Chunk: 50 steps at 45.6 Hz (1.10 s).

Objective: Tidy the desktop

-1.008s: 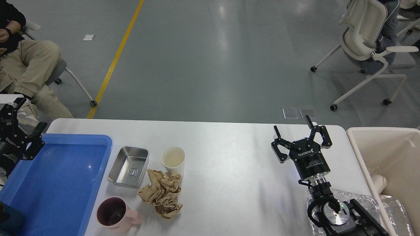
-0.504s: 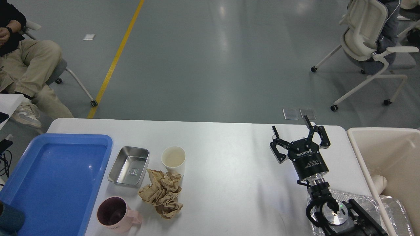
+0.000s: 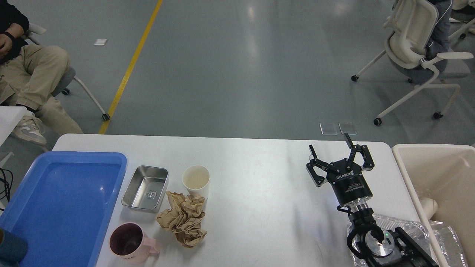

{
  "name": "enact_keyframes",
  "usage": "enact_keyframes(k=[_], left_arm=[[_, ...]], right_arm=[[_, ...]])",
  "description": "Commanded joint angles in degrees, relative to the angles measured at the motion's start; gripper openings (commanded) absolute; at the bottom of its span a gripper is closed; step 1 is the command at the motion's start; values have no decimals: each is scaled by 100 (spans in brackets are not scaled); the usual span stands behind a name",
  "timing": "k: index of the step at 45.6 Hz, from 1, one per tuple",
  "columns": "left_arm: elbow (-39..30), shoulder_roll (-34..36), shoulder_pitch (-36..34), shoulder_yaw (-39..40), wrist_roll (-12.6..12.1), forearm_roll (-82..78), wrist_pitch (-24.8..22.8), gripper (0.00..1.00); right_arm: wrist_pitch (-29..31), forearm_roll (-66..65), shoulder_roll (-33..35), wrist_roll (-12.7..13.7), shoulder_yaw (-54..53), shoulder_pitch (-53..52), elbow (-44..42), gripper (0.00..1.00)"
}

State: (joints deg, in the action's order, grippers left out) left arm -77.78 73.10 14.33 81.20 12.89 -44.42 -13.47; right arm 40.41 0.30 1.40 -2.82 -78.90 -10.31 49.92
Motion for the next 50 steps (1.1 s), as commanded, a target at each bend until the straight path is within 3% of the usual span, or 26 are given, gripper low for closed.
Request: enact_keyframes(k=[1, 5, 11, 14, 19, 25, 32, 37, 44, 50], left_arm=[[0, -15, 0, -51, 20, -522, -15, 97], [17, -50, 18, -78, 29, -839, -15, 97], [26, -59, 123, -69, 371, -858, 64, 97], [87, -155, 123, 1, 407, -805, 73, 97], [140, -252, 132, 19, 468, -664, -85, 97], [334, -384, 141, -77, 820, -682, -340, 97], [413, -288, 35, -95, 829, -988, -639, 97], [474, -209, -438, -121, 829, -1638, -718, 97], [474, -287, -1212, -490, 820, -2938, -1219, 97], [474, -428, -1871, -1298, 820, -4231, -1272, 97]], right_arm=[[-7, -3, 0, -8, 6, 2, 0, 100], [-16, -3, 0, 0, 23, 2, 0, 100], [-16, -3, 0, 0, 23, 11, -9, 100], [-16, -3, 0, 0, 23, 20, -9, 100], [-7, -3, 9, -8, 23, 46, -9, 100], [2, -3, 9, -8, -3, 64, -9, 100], [11, -3, 0, -8, -12, 90, -9, 100], [11, -3, -17, -8, -21, 99, 0, 100], [11, -3, -105, -8, -21, 90, 18, 100], [11, 5, -114, -8, 6, 90, 18, 100]])
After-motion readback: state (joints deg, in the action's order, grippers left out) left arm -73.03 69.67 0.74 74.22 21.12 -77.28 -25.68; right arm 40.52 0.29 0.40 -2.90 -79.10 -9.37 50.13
